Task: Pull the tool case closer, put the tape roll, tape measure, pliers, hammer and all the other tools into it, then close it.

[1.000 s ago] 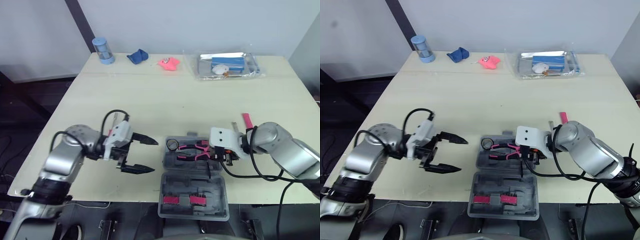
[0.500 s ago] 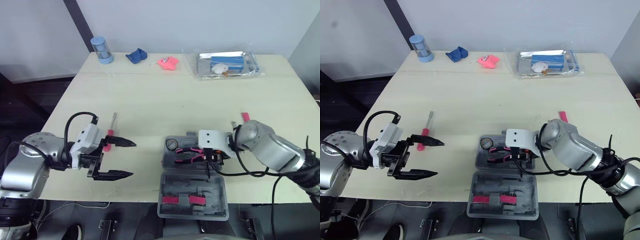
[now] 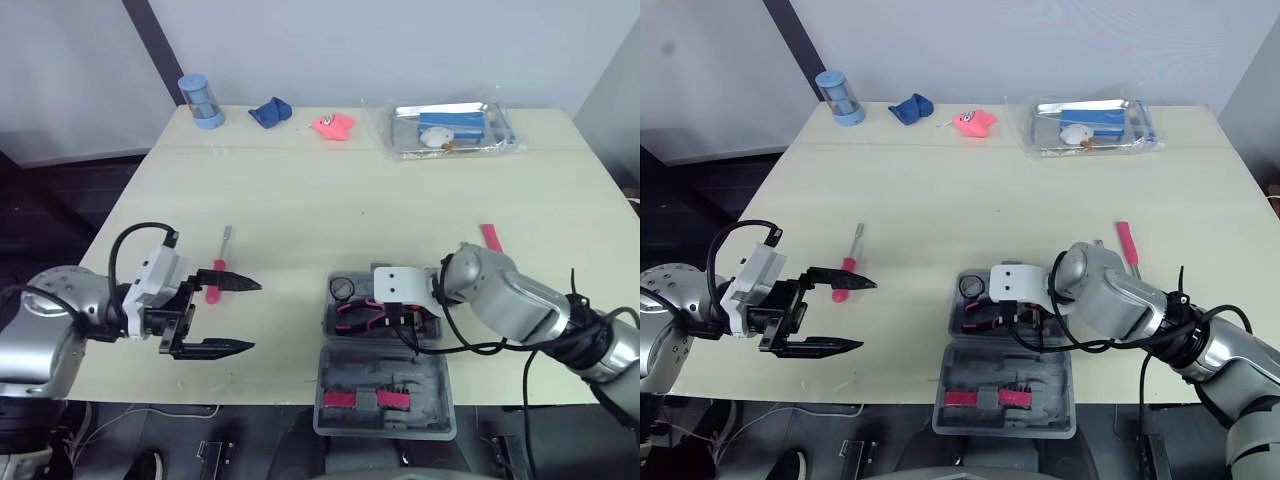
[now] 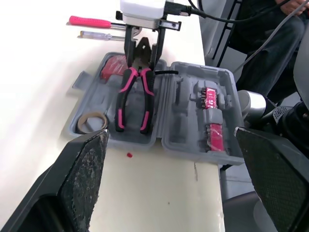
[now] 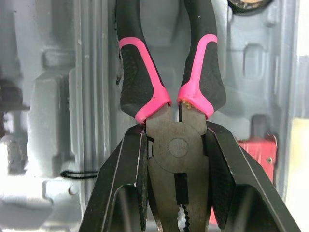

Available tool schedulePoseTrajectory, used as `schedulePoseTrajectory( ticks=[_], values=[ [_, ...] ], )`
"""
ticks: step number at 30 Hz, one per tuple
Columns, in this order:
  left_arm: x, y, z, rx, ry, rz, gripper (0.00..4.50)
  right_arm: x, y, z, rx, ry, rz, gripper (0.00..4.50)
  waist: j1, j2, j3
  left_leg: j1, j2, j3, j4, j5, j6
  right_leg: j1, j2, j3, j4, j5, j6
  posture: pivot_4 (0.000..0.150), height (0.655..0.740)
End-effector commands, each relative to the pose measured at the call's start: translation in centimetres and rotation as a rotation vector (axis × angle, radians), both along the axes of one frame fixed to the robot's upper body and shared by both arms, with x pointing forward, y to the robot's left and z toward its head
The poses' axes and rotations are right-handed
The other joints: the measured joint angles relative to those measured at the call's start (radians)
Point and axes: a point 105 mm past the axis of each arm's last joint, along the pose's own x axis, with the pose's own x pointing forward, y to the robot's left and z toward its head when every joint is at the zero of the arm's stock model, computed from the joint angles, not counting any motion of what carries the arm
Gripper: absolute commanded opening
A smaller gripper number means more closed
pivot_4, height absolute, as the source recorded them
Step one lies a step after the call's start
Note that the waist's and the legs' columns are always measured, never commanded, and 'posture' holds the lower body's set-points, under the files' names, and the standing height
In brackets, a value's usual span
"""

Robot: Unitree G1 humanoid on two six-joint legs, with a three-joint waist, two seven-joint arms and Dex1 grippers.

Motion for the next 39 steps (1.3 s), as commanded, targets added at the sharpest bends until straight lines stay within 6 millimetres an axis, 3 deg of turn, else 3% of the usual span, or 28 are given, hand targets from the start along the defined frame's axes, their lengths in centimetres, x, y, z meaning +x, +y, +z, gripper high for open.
schedulePoseTrajectory(
  ticks=[1, 15, 17, 18, 19, 20, 21, 23, 27, 32, 35, 39],
  values=[
    [-0.5, 0.2, 0.7, 0.014, -0.025, -0.055, 4.46, 0.7, 1.0, 0.7, 0.019, -0.058, 0.008, 1.04, -0.001, 0.000, 0.000, 0.000, 0.000, 0.000, 0.000, 0.000, 0.000, 0.000, 0.000, 0.000, 0.000, 0.000, 0.000, 0.150, 0.7400],
    [-0.5, 0.1, 0.3, 0.012, -0.025, -0.051, 4.46, 0.6, 1.0, 0.0, 0.016, -0.065, 0.026, 1.04, -0.019, 0.000, 0.000, 0.001, 0.000, 0.000, 0.000, 0.000, 0.000, 0.000, 0.000, 0.000, 0.003, 0.000, -0.001, 0.150, 0.7400],
    [-0.5, 0.1, 0.3, 0.010, -0.026, -0.052, 4.50, 0.4, 0.9, 0.0, 0.017, -0.055, 0.032, 2.09, -0.020, 0.000, 0.000, 0.001, 0.000, 0.000, 0.000, 0.000, 0.000, 0.000, 0.000, 0.000, 0.003, 0.000, -0.001, 0.150, 0.7400],
    [-0.5, 0.0, 0.3, 0.009, -0.025, -0.053, 4.50, 0.3, 0.9, 0.1, 0.020, -0.052, 0.031, 2.13, -0.019, 0.000, 0.000, 0.001, 0.000, 0.000, 0.000, 0.000, 0.000, 0.000, 0.000, 0.000, 0.003, 0.000, -0.001, 0.150, 0.7400],
    [-0.5, 0.0, 0.2, 0.007, -0.025, -0.054, 4.50, 0.3, 0.9, 0.2, 0.029, -0.051, 0.025, 2.69, -0.019, 0.000, 0.000, 0.001, 0.000, 0.000, 0.000, 0.000, 0.000, 0.000, 0.000, 0.000, 0.003, 0.000, -0.001, 0.150, 0.7400],
    [-0.5, 0.0, 0.2, 0.006, -0.024, -0.055, 4.50, 0.3, 0.9, 0.5, 0.043, -0.049, 0.018, 2.96, -0.020, 0.000, 0.000, 0.001, 0.000, 0.000, 0.000, 0.000, 0.000, 0.000, 0.000, 0.000, 0.003, 0.000, -0.001, 0.150, 0.7400],
    [-0.5, 0.0, 0.2, 0.006, -0.023, -0.055, 4.50, 0.3, 1.0, 0.7, 0.058, -0.048, 0.010, 3.67, -0.020, 0.000, 0.000, 0.001, 0.000, 0.000, 0.000, 0.000, 0.000, 0.000, 0.000, 0.000, 0.003, 0.000, -0.001, 0.150, 0.7400],
    [-0.5, -0.1, 0.2, 0.006, -0.023, -0.056, 4.50, 0.2, 1.0, 1.1, 0.080, -0.034, 0.000, 4.01, -0.022, 0.000, 0.000, 0.001, 0.000, 0.000, 0.000, 0.000, 0.000, -0.001, 0.000, 0.000, 0.003, 0.000, -0.001, 0.150, 0.7400],
    [-0.4, 0.0, 0.2, 0.004, -0.025, -0.054, 4.50, -0.2, 1.0, 1.9, 0.158, 0.011, -0.024, 4.01, -0.021, 0.000, 0.000, 0.001, 0.000, 0.001, 0.000, 0.000, 0.000, -0.003, 0.000, 0.000, 0.006, -0.001, -0.001, 0.150, 0.7400],
    [-0.3, -0.1, 0.1, -0.003, -0.027, -0.052, 4.50, 0.8, 1.3, 2.8, 0.329, -0.032, -0.033, 4.01, -0.021, 0.000, 0.000, 0.001, 0.000, 0.001, 0.000, 0.000, 0.000, -0.004, 0.000, 0.000, 0.006, -0.001, -0.001, 0.150, 0.7400],
    [-0.3, -0.1, 0.0, -0.006, -0.027, -0.052, 4.50, 0.9, 1.7, 3.1, 0.471, -0.010, -0.008, 3.21, -0.021, 0.000, 0.000, 0.001, 0.000, 0.001, 0.000, 0.000, 0.000, -0.004, 0.000, 0.000, 0.007, -0.001, -0.001, 0.150, 0.7400],
    [-0.3, -0.2, 0.0, -0.010, -0.027, -0.053, 4.50, 1.2, 1.3, 2.4, 0.540, -0.008, -0.007, 1.31, -0.021, 0.000, 0.000, 0.001, 0.000, 0.002, 0.000, 0.000, 0.000, -0.004, 0.000, 0.001, 0.007, -0.001, -0.001, 0.150, 0.7400]
  ],
)
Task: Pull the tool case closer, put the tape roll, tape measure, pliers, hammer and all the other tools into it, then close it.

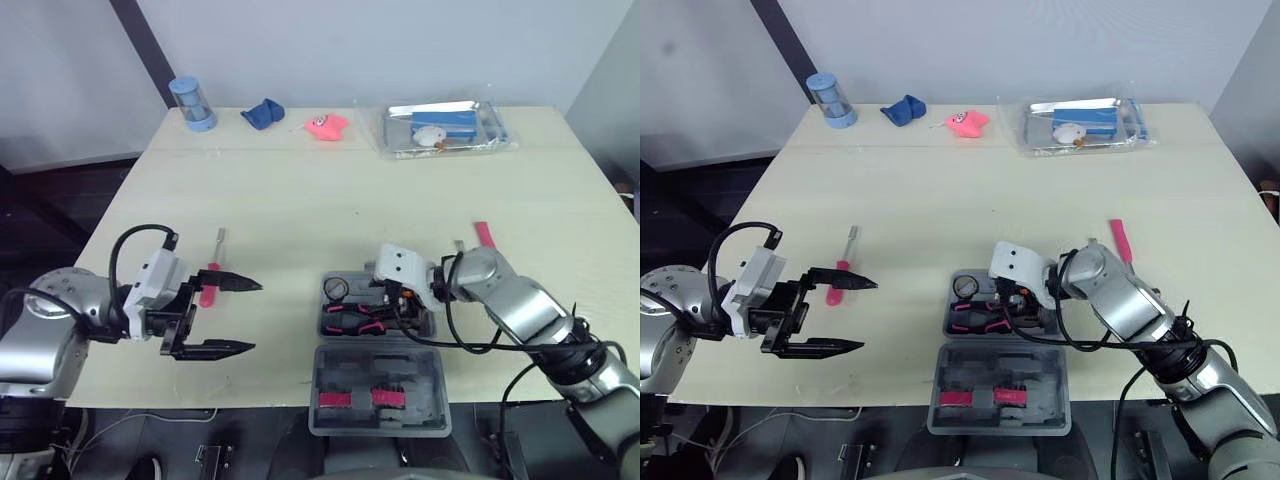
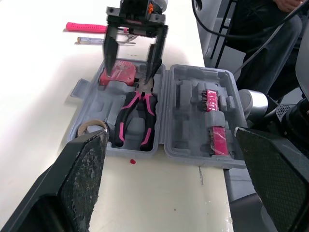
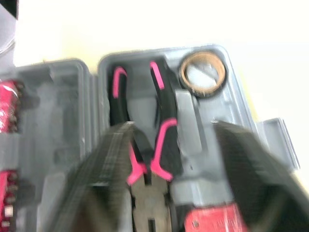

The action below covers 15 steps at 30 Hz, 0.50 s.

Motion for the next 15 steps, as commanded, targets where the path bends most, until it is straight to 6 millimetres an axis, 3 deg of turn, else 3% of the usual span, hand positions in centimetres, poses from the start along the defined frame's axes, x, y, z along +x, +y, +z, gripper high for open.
schedulePoseTrajectory(
  ticks=[1, 3, 15],
  values=[
    [-0.4, -0.3, 0.4, -0.003, -0.013, -0.043, 4.50, 0.4, -0.1, 0.9, 0.107, -0.044, 0.018, 0.81, 0.000, 0.000, 0.000, 0.000, 0.000, 0.000, 0.000, 0.000, 0.000, 0.000, 0.000, 0.000, 0.000, 0.000, 0.000, 0.150, 0.7400],
    [-0.3, -0.3, 0.3, -0.006, -0.014, -0.044, 4.50, 0.3, -0.3, -0.2, 0.117, -0.041, 0.034, 0.03, 0.000, 0.000, 0.000, 0.000, 0.000, 0.000, 0.000, 0.000, 0.000, 0.000, 0.000, 0.000, 0.000, 0.000, 0.000, 0.150, 0.7400],
    [-0.2, -0.3, 0.4, -0.009, -0.022, -0.039, 4.50, 0.5, -1.2, -4.4, 0.099, 0.007, 0.014, 0.03, 0.000, 0.000, 0.000, 0.000, 0.000, 0.000, 0.000, 0.000, 0.000, 0.000, 0.000, 0.000, 0.000, 0.000, 0.000, 0.150, 0.7400]
  ],
)
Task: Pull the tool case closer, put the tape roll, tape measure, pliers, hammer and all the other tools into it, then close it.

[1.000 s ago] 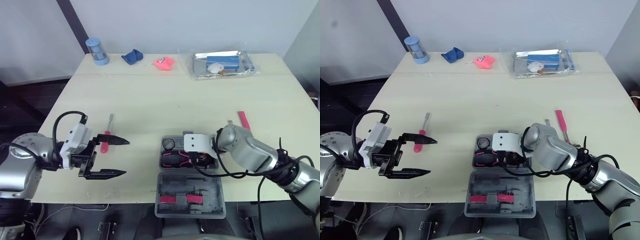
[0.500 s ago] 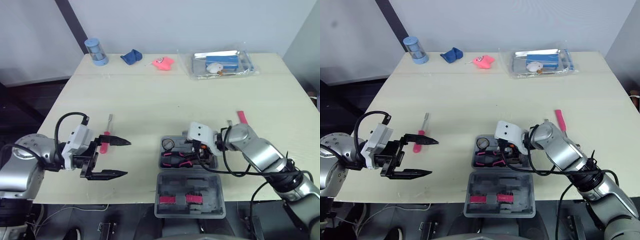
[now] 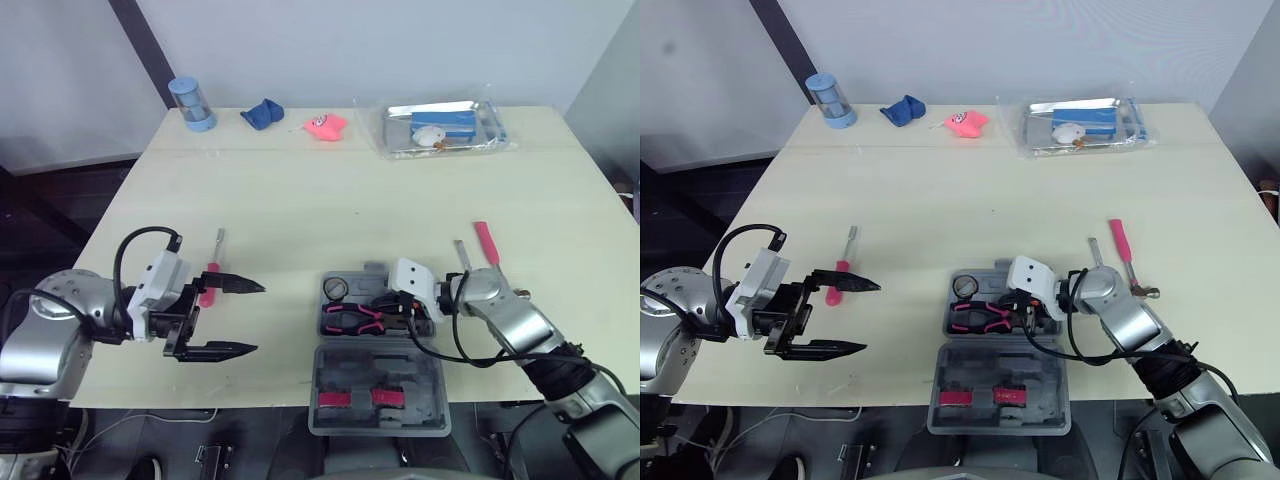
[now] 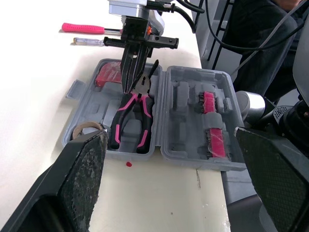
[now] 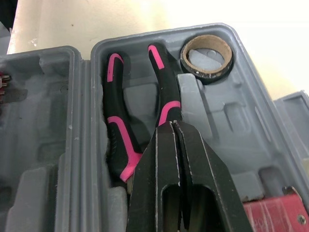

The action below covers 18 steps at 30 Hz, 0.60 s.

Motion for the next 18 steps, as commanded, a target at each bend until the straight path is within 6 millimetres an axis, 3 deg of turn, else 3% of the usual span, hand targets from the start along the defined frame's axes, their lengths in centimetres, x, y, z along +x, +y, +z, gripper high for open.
schedulePoseTrajectory(
  ticks=[1, 11, 18],
  values=[
    [-0.2, -0.1, 0.6, -0.003, -0.032, -0.030, 4.50, 0.0, -0.2, -1.1, -0.023, -0.002, 0.005, 0.03, 0.000, 0.000, 0.000, 0.000, 0.000, 0.000, 0.000, 0.000, 0.000, 0.000, 0.000, 0.000, 0.000, 0.000, 0.000, 0.150, 0.7400],
    [-0.2, 0.0, 0.5, -0.005, -0.033, -0.022, 4.50, -1.2, -2.0, -6.9, -0.226, 0.155, -0.010, 0.03, 0.000, -0.003, -0.003, 0.006, 0.000, 0.000, 0.000, 0.000, 0.000, 0.005, 0.000, 0.000, 0.000, 0.000, 0.000, 0.150, 0.7400],
    [-0.2, 0.0, 0.3, -0.009, -0.030, -0.013, 4.50, -1.3, -2.3, -8.5, -0.241, 0.176, -0.031, 0.03, 0.001, -0.009, -0.012, 0.029, 0.002, 0.002, -0.005, 0.000, 0.000, 0.026, 0.001, 0.002, -0.002, -0.002, -0.003, 0.150, 0.7400]
  ],
)
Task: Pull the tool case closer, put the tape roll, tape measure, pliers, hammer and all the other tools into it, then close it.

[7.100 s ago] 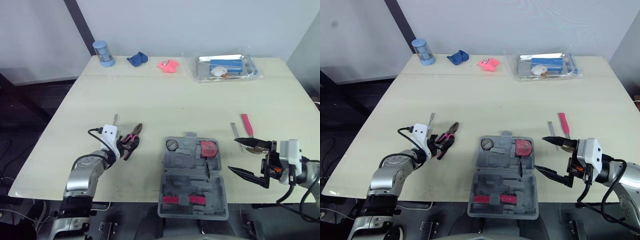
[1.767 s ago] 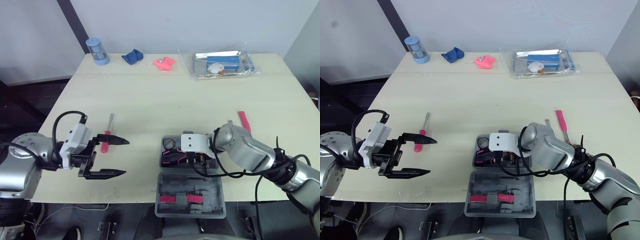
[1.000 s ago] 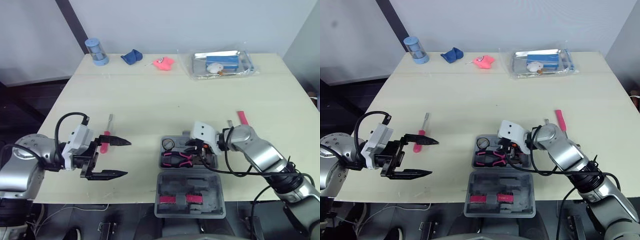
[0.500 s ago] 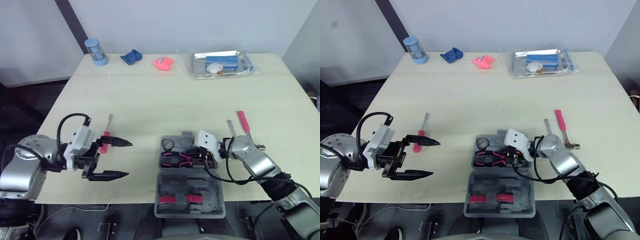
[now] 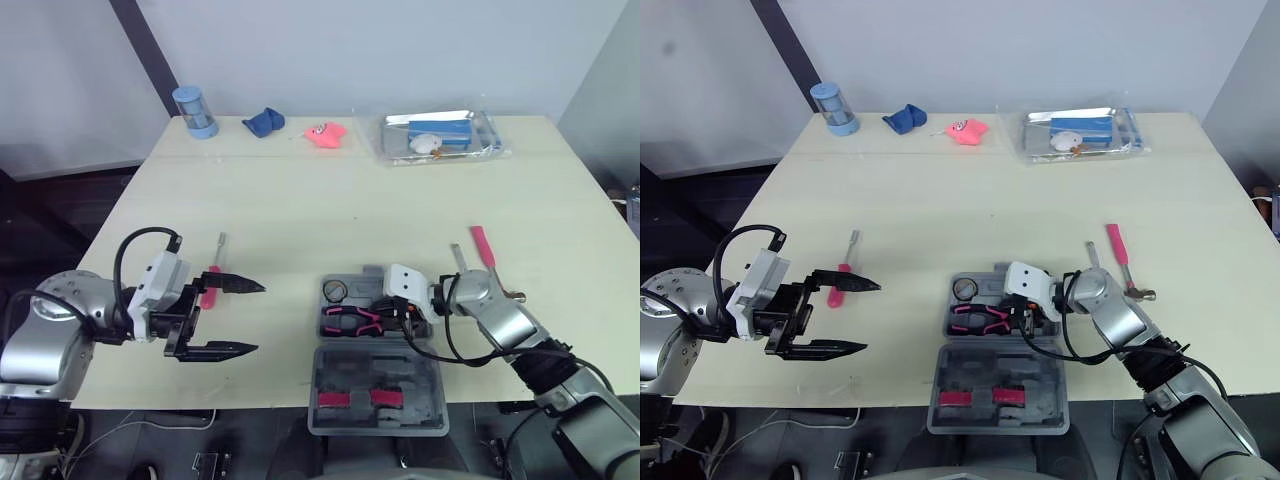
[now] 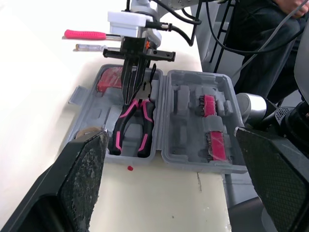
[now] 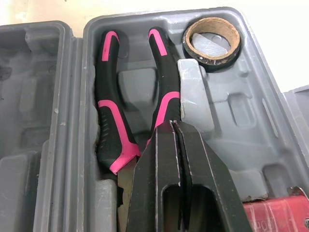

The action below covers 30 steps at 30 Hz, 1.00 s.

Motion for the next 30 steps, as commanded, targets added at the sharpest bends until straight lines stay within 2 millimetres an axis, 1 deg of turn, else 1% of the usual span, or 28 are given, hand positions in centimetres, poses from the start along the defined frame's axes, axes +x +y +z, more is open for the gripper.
schedulePoseTrajectory(
  ticks=[1, 2, 3, 5, 7, 9, 11, 13, 16, 19, 22, 25, 26, 28, 30],
  values=[
    [-0.3, -0.1, 0.4, -0.005, -0.026, -0.015, 4.50, -1.7, -2.2, -5.6, -0.147, 0.142, -0.062, 0.03, 0.000, -0.001, -0.003, 0.000, 0.000, 0.000, 0.000, 0.000, 0.000, 0.000, 0.000, 0.000, 0.000, 0.000, 0.000, 0.150, 0.7400],
    [-0.3, -0.2, 0.4, -0.007, -0.025, -0.014, 4.50, -1.6, -2.1, -5.4, -0.129, 0.132, -0.064, 0.03, -0.001, -0.002, -0.004, 0.001, 0.000, 0.001, -0.001, 0.000, 0.000, 0.000, 0.000, 0.000, 0.000, 0.000, 0.000, 0.150, 0.7400],
    [-0.3, -0.2, 0.3, -0.009, -0.024, -0.011, 4.50, -1.3, -1.7, -4.5, -0.081, 0.099, -0.064, 0.03, -0.001, -0.002, -0.004, 0.001, 0.001, 0.001, -0.001, 0.000, 0.000, 0.000, 0.001, 0.001, 0.000, 0.000, 0.000, 0.150, 0.7400],
    [-0.3, -0.2, -0.1, -0.010, -0.023, 0.000, 4.50, -0.6, -1.2, -2.1, 0.029, 0.030, -0.079, 0.03, 0.000, -0.002, -0.004, 0.001, 0.001, 0.001, -0.001, 0.000, 0.000, 0.000, 0.001, 0.001, 0.000, 0.000, -0.001, 0.150, 0.7400],
    [-0.2, -0.2, -0.4, -0.010, -0.022, 0.011, 4.50, -0.3, -1.2, -0.1, 0.118, -0.030, -0.097, 0.03, 0.002, -0.001, -0.003, 0.000, 0.001, 0.001, -0.001, 0.000, 0.000, 0.000, 0.001, 0.001, 0.000, 0.000, -0.001, 0.150, 0.7400],
    [-0.1, -0.3, -0.8, -0.008, -0.026, 0.026, 4.50, -0.3, -1.5, 1.9, 0.203, -0.093, -0.106, 0.03, 0.006, 0.002, 0.000, -0.001, 0.001, 0.001, 0.000, 0.000, 0.000, -0.001, 0.001, 0.001, 0.000, 0.000, 0.000, 0.150, 0.7400],
    [0.0, -0.3, -1.2, -0.008, -0.030, 0.036, 4.50, -0.7, -1.8, 3.5, 0.289, -0.111, -0.100, 0.03, 0.011, 0.003, 0.002, -0.003, 0.001, 0.001, 0.000, 0.000, 0.000, -0.003, 0.001, 0.001, 0.000, 0.000, 0.000, 0.150, 0.7400],
    [0.0, -0.3, -1.5, -0.009, -0.032, 0.048, 4.50, -1.2, -2.3, 4.3, 0.329, -0.117, -0.091, 0.03, 0.011, 0.004, 0.003, -0.005, 0.001, 0.001, 0.000, 0.000, 0.000, -0.004, 0.001, 0.001, 0.000, 0.000, 0.000, 0.150, 0.7400],
    [0.2, 0.0, -2.3, -0.007, -0.041, 0.081, 4.50, -2.4, -4.2, 5.3, 0.353, -0.121, -0.105, 0.03, 0.012, 0.007, 0.005, -0.006, 0.001, 0.001, 0.000, 0.000, 0.000, -0.004, 0.001, 0.001, 0.000, 0.000, 0.000, 0.150, 0.7400],
    [0.3, 0.2, -2.8, -0.012, -0.049, 0.109, 4.50, -3.2, -6.1, 5.7, 0.383, -0.116, -0.153, 0.03, 0.014, 0.006, 0.005, -0.006, 0.001, 0.000, 0.000, 0.000, 0.000, -0.004, 0.001, 0.000, -0.001, 0.000, 0.000, 0.150, 0.7400],
    [0.3, 0.9, -3.1, -0.035, -0.033, 0.166, 4.50, -3.9, -8.4, 5.6, 0.399, -0.111, -0.229, 0.03, 0.015, 0.006, 0.006, -0.007, 0.001, 0.000, 0.000, 0.000, 0.000, -0.004, 0.001, 0.000, -0.002, 0.000, 0.000, 0.150, 0.7400],
    [0.5, 2.2, -3.5, -0.071, -0.019, 0.267, 4.50, -4.5, -11.4, 5.0, 0.412, -0.120, -0.339, 0.03, 0.019, 0.006, 0.006, -0.007, 0.001, 0.000, 0.000, 0.000, 0.000, -0.004, 0.001, 0.000, -0.003, 0.000, 0.000, 0.150, 0.7400],
    [0.5, 2.4, -3.5, -0.078, -0.017, 0.288, 4.50, -4.7, -12.1, 4.9, 0.412, -0.124, -0.362, 0.03, 0.021, 0.006, 0.006, -0.008, 0.001, 0.000, 0.000, 0.000, 0.000, -0.004, 0.001, 0.000, -0.003, 0.000, 0.000, 0.150, 0.7400],
    [0.5, 4.5, -4.0, -0.126, -0.005, 0.432, 4.50, -5.6, -15.9, 4.3, 0.410, -0.156, -0.517, 0.03, 0.024, 0.006, 0.006, -0.008, 0.001, 0.000, 0.000, 0.000, 0.000, -0.004, 0.001, 0.000, -0.003, 0.000, 0.000, 0.150, 0.7400],
    [0.4, 6.1, -4.5, -0.159, 0.004, 0.542, 4.50, -6.6, -18.6, 3.9, 0.409, -0.175, -0.625, 0.03, 0.027, 0.007, 0.007, -0.008, 0.001, 0.000, 0.000, 0.000, 0.000, -0.004, 0.001, 0.000, -0.004, 0.000, 0.000, 0.150, 0.7400]
  ],
)
